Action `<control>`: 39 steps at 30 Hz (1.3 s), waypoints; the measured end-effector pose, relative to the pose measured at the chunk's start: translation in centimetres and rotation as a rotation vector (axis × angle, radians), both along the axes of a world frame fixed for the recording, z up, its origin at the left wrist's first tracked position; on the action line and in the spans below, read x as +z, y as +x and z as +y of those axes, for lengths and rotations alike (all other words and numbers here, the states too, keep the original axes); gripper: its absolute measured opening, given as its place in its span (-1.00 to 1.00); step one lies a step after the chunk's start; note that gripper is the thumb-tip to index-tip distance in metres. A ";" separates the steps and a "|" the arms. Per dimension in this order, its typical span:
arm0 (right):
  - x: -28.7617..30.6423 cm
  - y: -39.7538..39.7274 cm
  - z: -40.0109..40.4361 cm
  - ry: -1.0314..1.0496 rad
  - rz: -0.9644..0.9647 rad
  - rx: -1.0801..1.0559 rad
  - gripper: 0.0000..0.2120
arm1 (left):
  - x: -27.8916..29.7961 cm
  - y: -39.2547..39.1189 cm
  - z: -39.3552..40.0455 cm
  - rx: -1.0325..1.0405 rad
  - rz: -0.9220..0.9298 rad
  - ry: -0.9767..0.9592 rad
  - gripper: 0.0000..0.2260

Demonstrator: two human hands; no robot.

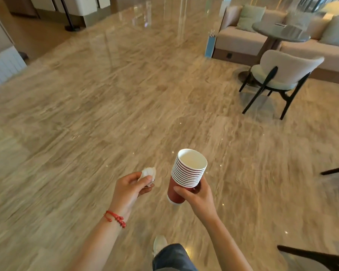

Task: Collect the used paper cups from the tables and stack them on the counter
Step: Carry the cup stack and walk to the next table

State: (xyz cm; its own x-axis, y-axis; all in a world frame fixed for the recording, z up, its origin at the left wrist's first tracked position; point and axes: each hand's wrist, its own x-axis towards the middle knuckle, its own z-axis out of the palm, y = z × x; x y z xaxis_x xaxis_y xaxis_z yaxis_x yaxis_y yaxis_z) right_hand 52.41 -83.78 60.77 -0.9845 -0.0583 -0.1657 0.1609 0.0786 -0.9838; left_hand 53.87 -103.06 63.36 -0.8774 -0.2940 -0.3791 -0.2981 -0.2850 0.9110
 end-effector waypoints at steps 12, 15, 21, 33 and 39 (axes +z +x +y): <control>0.6 -26.0 -4.5 0.007 -0.001 -0.021 -0.45 | -0.2 -25.6 -5.8 0.040 -0.019 0.019 -0.96; -0.2 -32.9 -5.9 0.023 -0.006 -0.045 -0.47 | -0.5 -32.8 -7.8 0.031 0.014 0.024 -0.95; 0.9 -48.9 -10.0 0.009 -0.008 -0.098 -0.53 | 0.4 -48.8 -13.0 0.022 0.031 0.012 -0.92; 0.2 -73.9 -11.1 0.013 -0.024 -0.193 -0.46 | -0.5 -76.3 -15.1 -0.075 -0.015 0.019 -0.83; -0.7 -89.0 -9.3 0.040 -0.004 -0.202 -0.52 | -1.2 -92.1 -13.1 -0.109 -0.005 0.015 -0.86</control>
